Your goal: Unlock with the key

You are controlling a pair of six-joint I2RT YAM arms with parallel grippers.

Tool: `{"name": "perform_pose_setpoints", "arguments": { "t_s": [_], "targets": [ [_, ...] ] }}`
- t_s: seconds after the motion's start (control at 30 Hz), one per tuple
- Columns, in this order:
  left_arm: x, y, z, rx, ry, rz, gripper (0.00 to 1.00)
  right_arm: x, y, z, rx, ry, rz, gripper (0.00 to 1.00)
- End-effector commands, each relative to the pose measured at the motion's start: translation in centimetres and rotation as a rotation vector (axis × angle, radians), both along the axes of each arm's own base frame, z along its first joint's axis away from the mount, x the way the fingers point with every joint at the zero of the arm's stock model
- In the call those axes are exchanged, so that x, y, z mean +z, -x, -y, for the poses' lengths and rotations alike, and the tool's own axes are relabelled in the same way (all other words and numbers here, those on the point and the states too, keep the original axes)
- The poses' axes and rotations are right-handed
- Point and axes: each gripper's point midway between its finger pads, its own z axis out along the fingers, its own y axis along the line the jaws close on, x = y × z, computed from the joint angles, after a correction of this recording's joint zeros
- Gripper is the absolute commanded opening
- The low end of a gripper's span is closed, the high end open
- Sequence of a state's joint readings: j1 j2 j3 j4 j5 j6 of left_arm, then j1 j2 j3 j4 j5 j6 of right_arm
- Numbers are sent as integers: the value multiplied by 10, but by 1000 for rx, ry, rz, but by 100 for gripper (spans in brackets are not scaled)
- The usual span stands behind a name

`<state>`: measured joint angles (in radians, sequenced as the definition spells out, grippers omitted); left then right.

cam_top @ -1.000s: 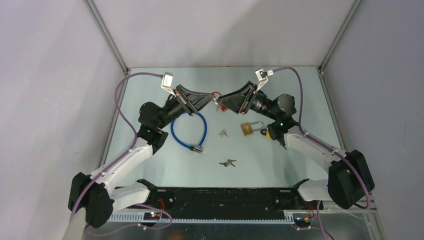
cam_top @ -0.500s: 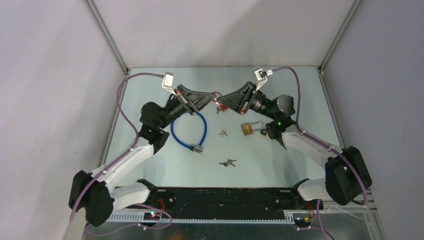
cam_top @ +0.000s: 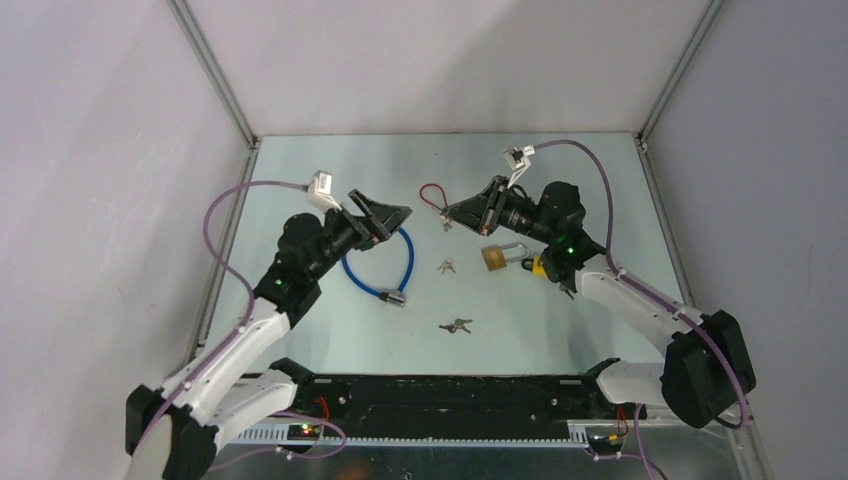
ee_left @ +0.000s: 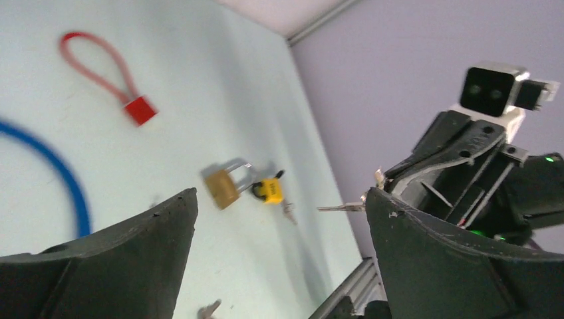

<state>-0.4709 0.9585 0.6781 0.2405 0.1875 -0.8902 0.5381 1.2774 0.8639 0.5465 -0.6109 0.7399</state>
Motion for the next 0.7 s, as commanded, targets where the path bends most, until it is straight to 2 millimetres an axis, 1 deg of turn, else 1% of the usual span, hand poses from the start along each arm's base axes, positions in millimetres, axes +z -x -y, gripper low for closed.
{"name": "perform_pose_setpoints", "arguments": {
  "t_s": [0.0,0.03,0.07,0.1,0.13,0.17,0.2,0.23,0.3,0.4,0.43,0.47,0.5,0.57,0.67],
  "targets": [
    [-51,15,-44,153,-171,-178,100,-35,2,10,-77,131,-44,0],
    [-54,18,-47,155,-158,-196,100,-45,1,13,-97,149,-65,0],
    [-66,24,-50,161,-135,-238,100,-47,4,13,-100,158,-64,0],
    [-72,26,-53,164,-120,-262,100,-56,4,14,-109,175,-84,0],
    [-87,32,-55,172,-104,-317,100,-59,7,14,-106,183,-88,0],
    [-94,34,-58,177,-95,-349,100,-65,8,15,-110,193,-99,0],
    [-112,39,-60,191,-88,-421,100,-68,10,14,-107,200,-102,0],
    [-121,40,-64,210,-90,-453,100,-74,13,13,-108,209,-111,0],
    [-150,50,-74,265,-122,-576,100,-80,15,13,-112,226,-120,0],
    [-174,56,-85,329,-180,-702,99,-88,19,12,-115,254,-126,0],
    [-177,61,-87,335,-216,-745,99,-91,19,12,-118,264,-123,0],
    [-188,62,-92,355,-263,-795,100,-94,19,12,-119,272,-128,0],
    [-194,63,-95,360,-315,-840,100,-95,20,11,-119,275,-127,0],
    [-201,64,-99,382,-392,-897,100,-99,19,12,-125,278,-132,0],
    [-208,60,-102,424,-454,-965,100,-104,20,12,-125,282,-134,0]
  ]
}}
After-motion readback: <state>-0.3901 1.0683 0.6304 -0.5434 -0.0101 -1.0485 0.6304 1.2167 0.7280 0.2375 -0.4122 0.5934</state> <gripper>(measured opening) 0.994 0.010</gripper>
